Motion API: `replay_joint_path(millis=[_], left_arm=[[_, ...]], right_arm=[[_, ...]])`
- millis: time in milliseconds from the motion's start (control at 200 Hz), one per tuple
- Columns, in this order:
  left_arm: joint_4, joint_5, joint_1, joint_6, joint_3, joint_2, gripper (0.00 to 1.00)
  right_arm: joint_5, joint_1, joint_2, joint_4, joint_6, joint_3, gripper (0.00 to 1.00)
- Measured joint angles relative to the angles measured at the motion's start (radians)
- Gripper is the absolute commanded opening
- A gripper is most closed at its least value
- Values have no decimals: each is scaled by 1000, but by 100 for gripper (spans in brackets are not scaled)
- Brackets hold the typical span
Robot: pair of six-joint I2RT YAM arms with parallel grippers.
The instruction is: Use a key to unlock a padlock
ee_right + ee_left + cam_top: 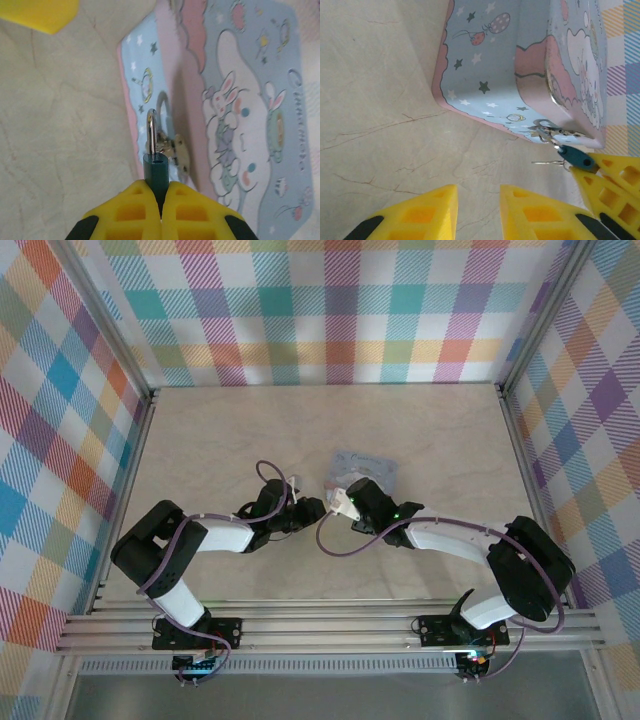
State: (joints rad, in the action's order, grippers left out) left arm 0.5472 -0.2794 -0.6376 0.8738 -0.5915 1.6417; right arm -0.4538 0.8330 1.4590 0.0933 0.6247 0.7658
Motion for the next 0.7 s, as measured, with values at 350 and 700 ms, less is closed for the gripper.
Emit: replay_joint_path(millis=[350,700], left_arm=[[-34,10,15,-4,29,-65,28],[-396,204,59,-132,31,-411,47]], right_arm=[[25,1,3,-51,47,2,0],[178,65,2,99,-346,197,0]])
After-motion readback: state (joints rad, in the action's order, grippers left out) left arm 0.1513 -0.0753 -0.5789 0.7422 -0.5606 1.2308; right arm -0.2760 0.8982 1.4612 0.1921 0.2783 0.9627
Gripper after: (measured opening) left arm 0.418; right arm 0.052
